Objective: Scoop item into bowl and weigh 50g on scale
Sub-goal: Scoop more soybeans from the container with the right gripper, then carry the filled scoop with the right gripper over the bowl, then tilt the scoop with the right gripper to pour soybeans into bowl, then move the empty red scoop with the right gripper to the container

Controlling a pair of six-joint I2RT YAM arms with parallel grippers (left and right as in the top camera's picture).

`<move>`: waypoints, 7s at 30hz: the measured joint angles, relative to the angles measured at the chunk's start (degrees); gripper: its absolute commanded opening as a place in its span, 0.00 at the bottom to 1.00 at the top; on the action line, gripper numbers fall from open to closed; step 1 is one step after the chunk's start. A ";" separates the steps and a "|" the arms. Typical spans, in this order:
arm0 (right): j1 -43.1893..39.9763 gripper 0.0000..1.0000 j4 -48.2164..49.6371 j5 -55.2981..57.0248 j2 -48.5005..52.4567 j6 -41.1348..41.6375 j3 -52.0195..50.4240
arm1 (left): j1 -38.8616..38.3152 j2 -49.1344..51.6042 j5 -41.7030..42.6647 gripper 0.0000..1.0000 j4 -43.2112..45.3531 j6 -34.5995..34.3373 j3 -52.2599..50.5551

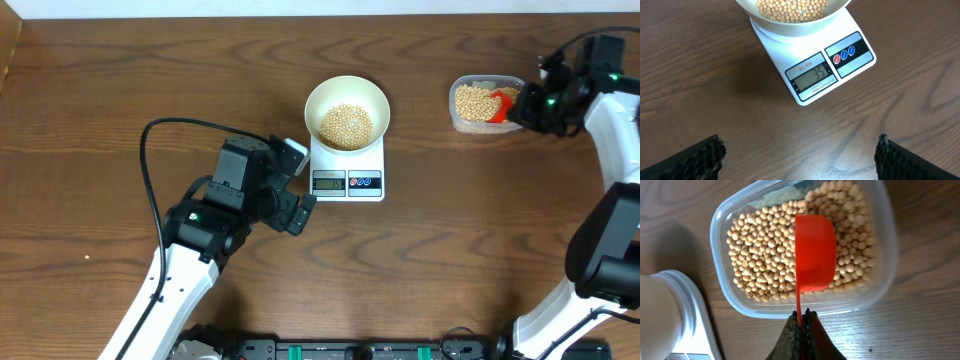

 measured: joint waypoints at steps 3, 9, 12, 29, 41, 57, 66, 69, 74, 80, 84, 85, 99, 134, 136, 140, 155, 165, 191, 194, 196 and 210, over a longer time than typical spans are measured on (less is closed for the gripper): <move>-1.57 0.01 0.00 -1.70 -0.11 -0.31 0.00 | 0.00 0.00 0.00 0.98 0.00 0.00 0.00; -3.10 0.01 0.00 -5.68 -1.27 -1.38 -0.02 | 0.00 0.00 0.00 0.98 0.00 0.00 0.00; -3.82 0.01 -0.02 -8.76 -1.75 -1.79 -0.02 | 0.00 0.00 0.00 0.98 0.00 0.00 0.00; -8.74 0.01 1.22 -22.08 -1.81 -2.19 -0.02 | 0.00 0.00 0.00 0.98 0.00 0.00 0.00; -8.74 0.01 3.69 -31.80 -1.81 -2.23 -0.02 | 0.00 0.00 0.00 0.98 0.00 0.00 0.00; -1.40 0.01 13.94 -37.29 -1.84 1.79 -0.15 | 0.00 0.02 0.00 0.98 0.02 0.00 0.00; 7.50 0.01 17.59 -38.32 -1.84 3.08 -0.17 | 0.00 0.02 0.00 0.98 0.00 0.00 0.00; 9.73 0.01 17.81 -38.36 -1.84 3.08 -0.17 | 0.00 0.02 0.00 0.98 0.00 0.00 0.00; 12.90 0.01 17.94 -38.34 -1.84 2.97 -0.17 | 0.00 0.02 0.00 0.98 0.00 0.00 0.00; 16.55 0.01 17.99 -38.25 -1.84 1.29 -0.17 | 0.00 0.02 0.00 0.98 0.00 0.00 0.00; 18.91 0.01 17.40 -36.57 -1.84 -0.11 -0.17 | 0.00 0.02 0.00 0.98 0.00 0.00 0.00; 19.45 0.01 17.18 -36.06 -1.84 -0.63 -0.17 | 0.00 0.02 0.00 0.98 0.00 0.00 0.00; 23.41 0.01 8.90 -29.11 -1.84 -12.85 -0.17 | 0.00 0.02 0.00 0.98 0.00 0.00 0.00; 31.19 0.01 8.50 -5.97 -1.84 -23.50 -0.17 | 0.00 0.04 0.00 0.98 0.00 0.00 0.00; 31.19 0.01 8.50 -5.46 -1.84 -24.22 -0.17 | 0.00 0.04 0.00 0.98 0.00 0.00 0.00; 31.19 0.01 8.59 -4.33 -1.84 -25.40 -0.17 | 0.00 0.02 0.00 0.98 0.00 0.00 0.00; 32.11 0.01 11.30 -0.72 -1.84 -27.78 -0.17 | 0.00 0.02 0.00 0.98 0.00 0.00 0.00; 34.67 0.01 11.23 2.03 -1.84 -29.42 -0.17 | 0.00 0.02 0.00 0.98 0.00 0.00 0.00; 29.44 0.01 11.32 -13.53 -1.84 -24.72 -0.17 | 0.00 0.02 0.00 0.98 0.00 0.00 0.00; 28.79 0.01 11.32 -15.50 -1.84 -24.30 -0.17 | 0.00 0.02 0.00 0.98 0.00 0.00 0.00; 28.63 0.01 11.32 -16.31 -1.84 -24.24 -0.17 | 0.00 0.04 0.00 0.98 0.00 0.00 0.00; 28.59 0.01 11.04 -17.81 -1.84 -24.11 -0.17 | 0.00 0.04 0.00 0.98 0.00 0.00 0.00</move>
